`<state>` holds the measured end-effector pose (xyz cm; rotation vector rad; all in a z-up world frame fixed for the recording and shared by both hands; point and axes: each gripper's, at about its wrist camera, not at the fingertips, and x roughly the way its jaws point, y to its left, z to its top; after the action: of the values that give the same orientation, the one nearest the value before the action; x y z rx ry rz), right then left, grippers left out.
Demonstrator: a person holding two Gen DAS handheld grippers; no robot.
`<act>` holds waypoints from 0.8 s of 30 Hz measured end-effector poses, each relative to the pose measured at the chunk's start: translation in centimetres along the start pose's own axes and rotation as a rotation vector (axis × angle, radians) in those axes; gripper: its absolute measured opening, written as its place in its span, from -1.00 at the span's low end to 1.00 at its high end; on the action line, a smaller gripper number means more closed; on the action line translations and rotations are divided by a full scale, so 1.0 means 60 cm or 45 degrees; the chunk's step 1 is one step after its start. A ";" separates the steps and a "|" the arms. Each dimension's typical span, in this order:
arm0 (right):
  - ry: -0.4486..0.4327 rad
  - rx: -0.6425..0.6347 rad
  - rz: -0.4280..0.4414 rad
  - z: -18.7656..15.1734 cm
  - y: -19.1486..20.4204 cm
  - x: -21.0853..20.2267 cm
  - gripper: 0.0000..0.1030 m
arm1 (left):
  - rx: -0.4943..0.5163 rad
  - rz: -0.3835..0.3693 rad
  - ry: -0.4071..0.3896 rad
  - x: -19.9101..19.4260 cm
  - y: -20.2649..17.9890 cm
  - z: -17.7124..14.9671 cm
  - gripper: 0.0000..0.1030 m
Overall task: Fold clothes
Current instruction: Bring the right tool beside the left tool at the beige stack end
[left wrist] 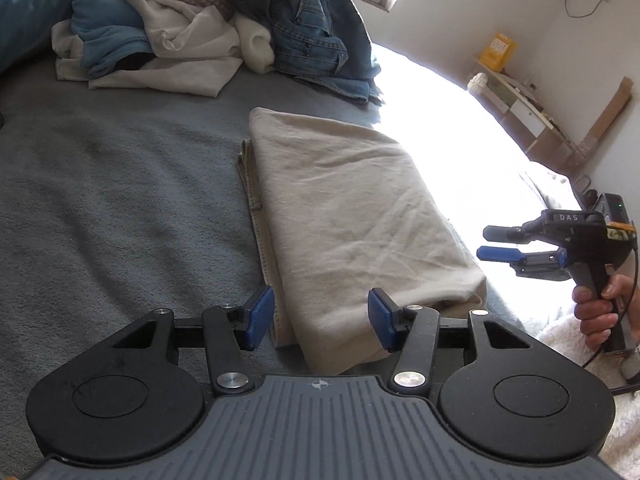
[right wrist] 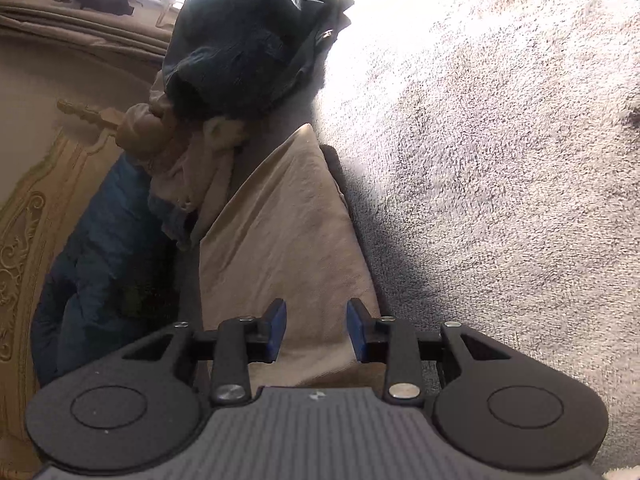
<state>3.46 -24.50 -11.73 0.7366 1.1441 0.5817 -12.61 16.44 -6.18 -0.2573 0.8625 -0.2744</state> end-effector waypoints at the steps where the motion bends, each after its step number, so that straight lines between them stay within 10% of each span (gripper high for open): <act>1: -0.014 -0.028 -0.001 -0.001 0.006 -0.002 -0.31 | 0.047 0.007 0.005 -0.001 -0.006 -0.002 0.01; 9: 0.024 -0.722 0.166 -0.060 0.155 -0.001 -0.30 | 0.304 0.113 0.028 0.014 -0.043 -0.042 0.01; 16: 0.137 -1.421 -0.058 -0.177 0.237 0.053 -0.30 | 0.426 0.141 0.005 0.038 -0.069 -0.053 0.01; 24: 0.152 -1.674 -0.210 -0.214 0.253 0.110 -0.68 | 0.483 0.177 -0.017 0.044 -0.081 -0.058 0.01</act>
<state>-7.23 -7.16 -6.88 -0.5216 0.6816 1.0572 -14.32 10.58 -8.64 0.1535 0.7937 -0.3001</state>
